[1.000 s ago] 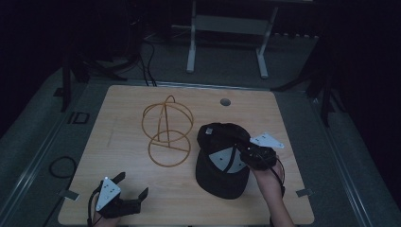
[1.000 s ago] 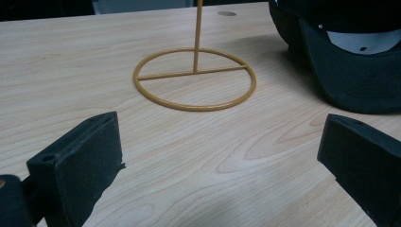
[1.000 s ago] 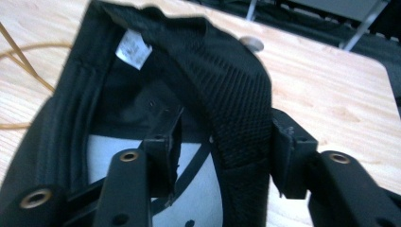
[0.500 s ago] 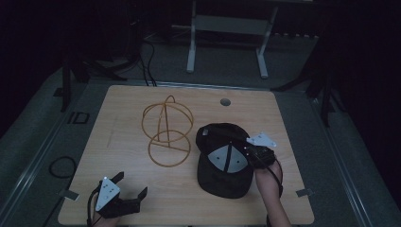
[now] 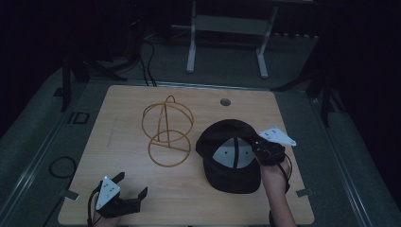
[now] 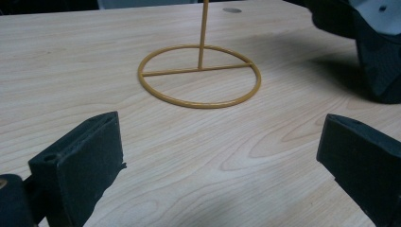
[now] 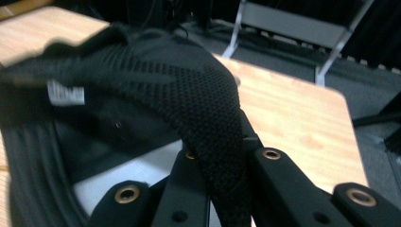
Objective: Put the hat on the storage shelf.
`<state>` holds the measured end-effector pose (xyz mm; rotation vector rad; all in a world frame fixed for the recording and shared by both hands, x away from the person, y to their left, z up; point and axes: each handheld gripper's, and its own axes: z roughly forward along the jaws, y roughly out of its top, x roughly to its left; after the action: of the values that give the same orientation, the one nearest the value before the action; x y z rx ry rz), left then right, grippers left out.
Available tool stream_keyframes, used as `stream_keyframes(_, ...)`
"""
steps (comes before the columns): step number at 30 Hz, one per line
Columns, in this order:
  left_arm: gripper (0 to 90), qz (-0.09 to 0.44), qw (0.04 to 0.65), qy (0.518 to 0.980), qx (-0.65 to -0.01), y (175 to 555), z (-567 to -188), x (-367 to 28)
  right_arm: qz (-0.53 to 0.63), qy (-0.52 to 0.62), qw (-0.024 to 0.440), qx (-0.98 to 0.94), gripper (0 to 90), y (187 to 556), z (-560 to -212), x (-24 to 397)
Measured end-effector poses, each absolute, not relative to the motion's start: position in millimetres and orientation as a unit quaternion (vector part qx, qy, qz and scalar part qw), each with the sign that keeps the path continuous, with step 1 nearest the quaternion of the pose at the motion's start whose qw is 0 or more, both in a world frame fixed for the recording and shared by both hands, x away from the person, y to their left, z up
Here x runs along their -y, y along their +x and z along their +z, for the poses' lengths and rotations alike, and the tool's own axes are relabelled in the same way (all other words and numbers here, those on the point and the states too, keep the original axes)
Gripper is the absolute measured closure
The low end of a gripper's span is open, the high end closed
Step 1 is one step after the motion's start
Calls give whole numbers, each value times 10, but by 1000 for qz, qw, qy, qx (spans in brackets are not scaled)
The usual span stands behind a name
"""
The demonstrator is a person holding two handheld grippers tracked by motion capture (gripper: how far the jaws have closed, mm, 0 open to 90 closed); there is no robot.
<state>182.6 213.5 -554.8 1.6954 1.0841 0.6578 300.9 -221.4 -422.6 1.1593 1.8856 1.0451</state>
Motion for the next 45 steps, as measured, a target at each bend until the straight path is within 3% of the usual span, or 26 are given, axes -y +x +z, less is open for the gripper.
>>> stream_keyframes(11, 16, 210, 505, 720, -427, 1794, -5442, -1868, 437, 416, 348, -718, 881, 2862, -3880, 2229)
stream_keyframes(21, 16, 163, 519, 734, -407, 1880, -5285, -1566, 480, 396, 329, -711, 881, 2704, -3773, 2235)
stream_keyframes(32, 16, 169, 516, 764, -348, 2065, -4983, -1167, 485, 369, 321, -725, 880, 2573, -3814, 2098)
stream_keyframes(39, 91, 189, 532, 756, -332, 2185, -4882, -986, 492, 356, 317, -728, 880, 2487, -3819, 2017)
stream_keyframes(45, 149, 174, 540, 753, -332, 2266, -4847, -912, 496, 344, 313, -733, 880, 2441, -3803, 1983)
